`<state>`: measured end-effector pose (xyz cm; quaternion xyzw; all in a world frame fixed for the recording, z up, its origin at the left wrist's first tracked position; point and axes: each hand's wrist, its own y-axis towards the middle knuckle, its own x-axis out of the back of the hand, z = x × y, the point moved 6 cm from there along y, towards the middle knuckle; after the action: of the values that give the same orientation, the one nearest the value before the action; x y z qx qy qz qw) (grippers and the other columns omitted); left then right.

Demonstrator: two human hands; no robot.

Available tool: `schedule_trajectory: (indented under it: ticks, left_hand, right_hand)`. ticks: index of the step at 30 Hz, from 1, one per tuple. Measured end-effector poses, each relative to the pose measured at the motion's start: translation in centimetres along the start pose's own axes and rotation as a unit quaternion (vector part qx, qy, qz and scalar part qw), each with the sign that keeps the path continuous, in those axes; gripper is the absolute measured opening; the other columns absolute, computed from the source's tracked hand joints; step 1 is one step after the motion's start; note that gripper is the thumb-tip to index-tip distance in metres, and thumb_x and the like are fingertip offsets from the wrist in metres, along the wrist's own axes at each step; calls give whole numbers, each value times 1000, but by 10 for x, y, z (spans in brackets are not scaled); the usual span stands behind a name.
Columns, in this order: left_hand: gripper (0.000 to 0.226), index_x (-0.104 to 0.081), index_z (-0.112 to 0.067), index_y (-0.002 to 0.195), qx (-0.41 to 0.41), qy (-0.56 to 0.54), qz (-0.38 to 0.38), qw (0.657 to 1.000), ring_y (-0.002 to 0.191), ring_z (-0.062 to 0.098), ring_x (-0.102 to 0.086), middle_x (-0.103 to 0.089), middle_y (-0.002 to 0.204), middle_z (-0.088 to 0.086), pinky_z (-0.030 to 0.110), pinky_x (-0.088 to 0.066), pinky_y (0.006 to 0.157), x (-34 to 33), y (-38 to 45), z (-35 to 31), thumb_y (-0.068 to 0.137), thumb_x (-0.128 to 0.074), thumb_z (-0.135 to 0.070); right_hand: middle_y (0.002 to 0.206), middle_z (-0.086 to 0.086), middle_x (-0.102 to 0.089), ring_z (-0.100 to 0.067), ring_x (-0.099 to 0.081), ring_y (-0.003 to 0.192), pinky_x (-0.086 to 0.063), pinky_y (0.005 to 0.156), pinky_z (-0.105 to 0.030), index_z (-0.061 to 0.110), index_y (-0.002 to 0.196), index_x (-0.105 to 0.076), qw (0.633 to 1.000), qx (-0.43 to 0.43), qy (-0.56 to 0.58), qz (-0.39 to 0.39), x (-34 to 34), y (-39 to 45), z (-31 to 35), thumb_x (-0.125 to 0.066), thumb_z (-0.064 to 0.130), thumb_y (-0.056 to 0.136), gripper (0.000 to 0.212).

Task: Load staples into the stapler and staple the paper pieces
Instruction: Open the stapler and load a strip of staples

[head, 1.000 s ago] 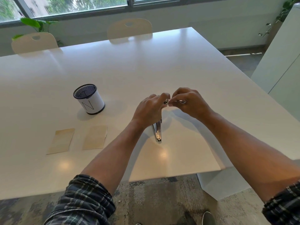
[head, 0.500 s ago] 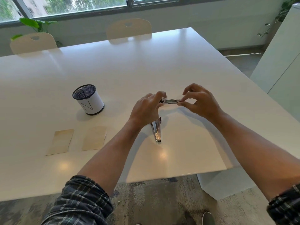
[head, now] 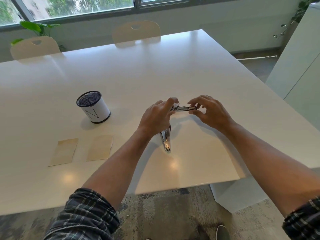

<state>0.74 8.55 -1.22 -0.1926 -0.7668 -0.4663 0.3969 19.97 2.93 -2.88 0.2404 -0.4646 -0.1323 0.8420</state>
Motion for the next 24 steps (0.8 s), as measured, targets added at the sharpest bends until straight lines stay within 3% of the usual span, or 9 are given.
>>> schedule_trajectory:
  ticks: [7, 14, 18, 24]
  left_hand:
    - [34, -48, -18, 116, -4, 4, 16, 1000, 85, 33, -65, -74, 99, 4, 39, -55, 62, -4, 3, -2, 92, -71, -11]
    - [36, -44, -23, 113, 18, -2, 34, 999, 84, 33, -63, -74, 97, 6, 42, -55, 63, -6, 4, -1, 92, -70, -10]
    - [26, -60, -10, 116, 23, 1, 42, 999, 90, 34, -66, -76, 103, 7, 48, -58, 68, -7, 4, -2, 93, -71, -8]
    - [28, -66, -11, 122, 23, 13, 48, 998, 97, 34, -67, -76, 108, 7, 47, -58, 72, -5, 5, -3, 94, -70, -7]
  right_hand:
    - [108, 3, -67, -15, -62, 86, -55, 77, -36, 21, 115, -69, 1000, -9, 0, -13, -4, -8, -1, -74, 16, 92, 24]
    - [107, 3, -64, -18, -62, 80, -56, 72, -44, 18, 108, -70, 1000, 2, -2, -17, -2, -9, 2, -73, 12, 93, 16]
    - [108, -3, -65, -23, -63, 79, -56, 68, -41, 13, 107, -74, 999, 27, -16, -21, -1, -9, 5, -74, 10, 94, 14]
    - [107, -5, -64, -23, -64, 81, -55, 70, -38, 13, 104, -75, 999, 29, -2, -15, -3, -9, 3, -73, 8, 93, 12]
